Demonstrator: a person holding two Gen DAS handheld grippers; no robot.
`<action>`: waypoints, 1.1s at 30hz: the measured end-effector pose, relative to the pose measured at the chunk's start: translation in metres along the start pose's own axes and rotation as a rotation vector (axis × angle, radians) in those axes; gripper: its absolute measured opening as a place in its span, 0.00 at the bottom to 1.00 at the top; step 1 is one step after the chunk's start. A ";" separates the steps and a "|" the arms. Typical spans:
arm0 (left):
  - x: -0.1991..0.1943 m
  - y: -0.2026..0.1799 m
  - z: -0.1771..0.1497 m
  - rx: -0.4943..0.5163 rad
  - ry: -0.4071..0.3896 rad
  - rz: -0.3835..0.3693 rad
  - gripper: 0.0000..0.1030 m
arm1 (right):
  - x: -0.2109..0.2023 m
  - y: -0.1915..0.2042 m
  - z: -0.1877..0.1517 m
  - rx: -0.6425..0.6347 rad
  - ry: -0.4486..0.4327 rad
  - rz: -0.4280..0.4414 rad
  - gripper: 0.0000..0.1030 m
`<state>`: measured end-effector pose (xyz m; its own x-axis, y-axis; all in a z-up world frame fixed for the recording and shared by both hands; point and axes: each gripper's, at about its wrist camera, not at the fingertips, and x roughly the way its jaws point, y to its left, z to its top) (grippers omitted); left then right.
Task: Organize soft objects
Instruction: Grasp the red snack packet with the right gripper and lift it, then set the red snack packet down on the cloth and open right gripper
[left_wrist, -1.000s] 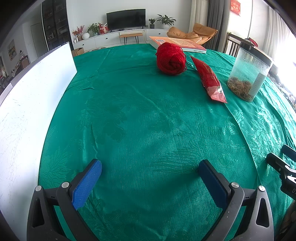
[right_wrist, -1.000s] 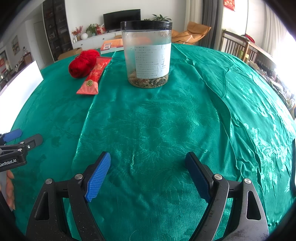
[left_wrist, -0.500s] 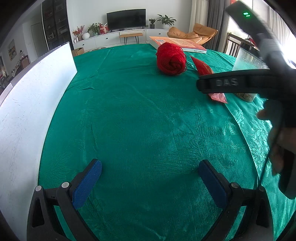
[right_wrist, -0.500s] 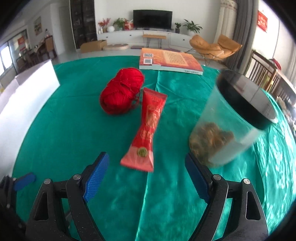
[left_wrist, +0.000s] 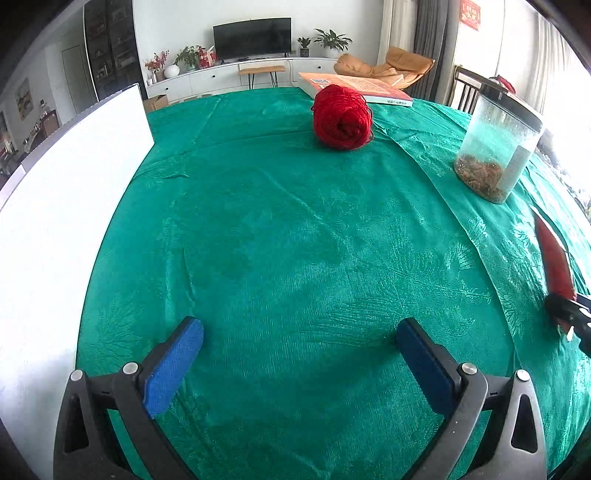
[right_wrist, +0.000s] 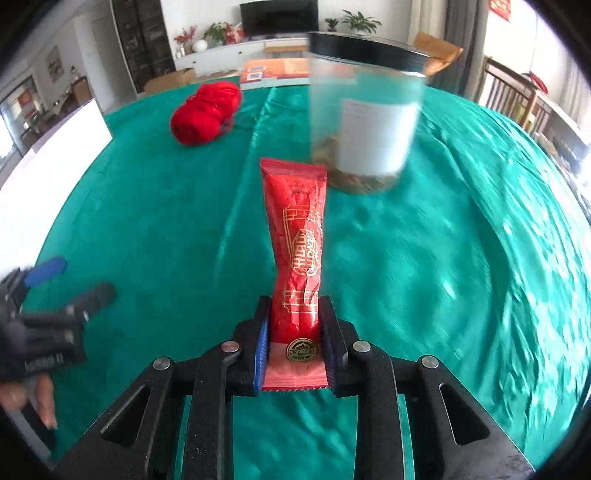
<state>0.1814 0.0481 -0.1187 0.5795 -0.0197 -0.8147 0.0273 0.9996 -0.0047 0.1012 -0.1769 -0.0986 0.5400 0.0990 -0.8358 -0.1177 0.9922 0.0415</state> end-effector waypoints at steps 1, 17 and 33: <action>0.000 0.000 0.000 -0.001 0.000 0.000 1.00 | -0.006 -0.013 -0.006 0.029 -0.007 -0.020 0.26; -0.001 0.000 0.000 -0.002 0.000 0.001 1.00 | 0.014 -0.085 0.042 0.208 -0.093 -0.100 0.73; 0.009 -0.026 0.104 0.038 0.033 -0.123 1.00 | 0.006 -0.088 0.010 0.226 -0.116 -0.090 0.75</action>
<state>0.2705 0.0197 -0.0651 0.5430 -0.1403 -0.8279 0.1278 0.9883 -0.0837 0.1232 -0.2627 -0.1015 0.6333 0.0047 -0.7739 0.1173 0.9879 0.1020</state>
